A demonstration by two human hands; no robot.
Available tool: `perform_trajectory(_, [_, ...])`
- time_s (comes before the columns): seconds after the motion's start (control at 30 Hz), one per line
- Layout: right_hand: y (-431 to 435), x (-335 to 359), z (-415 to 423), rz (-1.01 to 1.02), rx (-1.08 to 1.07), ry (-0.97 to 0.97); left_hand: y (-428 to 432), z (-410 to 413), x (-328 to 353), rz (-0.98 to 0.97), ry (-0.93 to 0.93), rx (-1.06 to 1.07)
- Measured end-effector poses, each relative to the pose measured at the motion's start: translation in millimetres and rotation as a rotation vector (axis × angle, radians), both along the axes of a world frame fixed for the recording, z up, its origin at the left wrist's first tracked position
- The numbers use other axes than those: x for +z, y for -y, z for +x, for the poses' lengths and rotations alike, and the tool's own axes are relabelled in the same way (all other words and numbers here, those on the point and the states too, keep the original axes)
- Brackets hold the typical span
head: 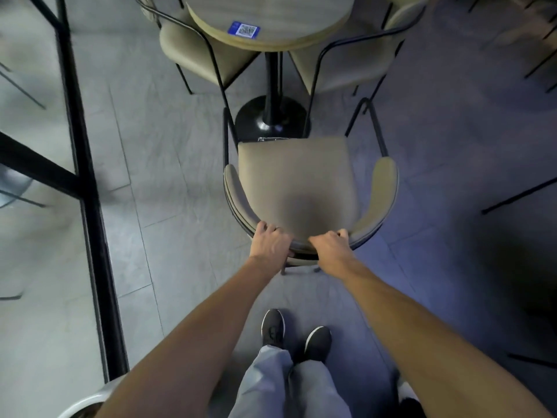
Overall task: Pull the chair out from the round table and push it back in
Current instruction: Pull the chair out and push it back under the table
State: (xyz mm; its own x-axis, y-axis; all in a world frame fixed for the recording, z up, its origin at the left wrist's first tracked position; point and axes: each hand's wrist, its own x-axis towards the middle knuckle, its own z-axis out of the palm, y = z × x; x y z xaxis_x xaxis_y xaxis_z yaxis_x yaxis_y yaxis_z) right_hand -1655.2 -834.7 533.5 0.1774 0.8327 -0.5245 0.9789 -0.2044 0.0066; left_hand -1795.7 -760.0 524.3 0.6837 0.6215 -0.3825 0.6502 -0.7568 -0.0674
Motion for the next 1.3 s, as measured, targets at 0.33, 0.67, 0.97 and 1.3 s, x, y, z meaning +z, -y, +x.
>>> perform_trajectory(0.33, [-51, 2, -9, 0.067, 0.074, -0.041, -40, -21, -5, -0.016, 0.067, 0.098])
perform_trajectory(0.67, [-107, -2, -15, 0.152, 0.036, -0.02, -102, -32, -17, -0.021, 0.096, 0.035])
perform_trajectory(0.97, [-177, -3, -15, 0.158, 0.076, -0.067, -185, -39, -7, -0.02, 0.012, 0.024])
perform_trajectory(1.3, [-218, -10, 17, 0.159, 0.151, 0.074, -239, -46, -2, -0.012, -0.061, -0.04])
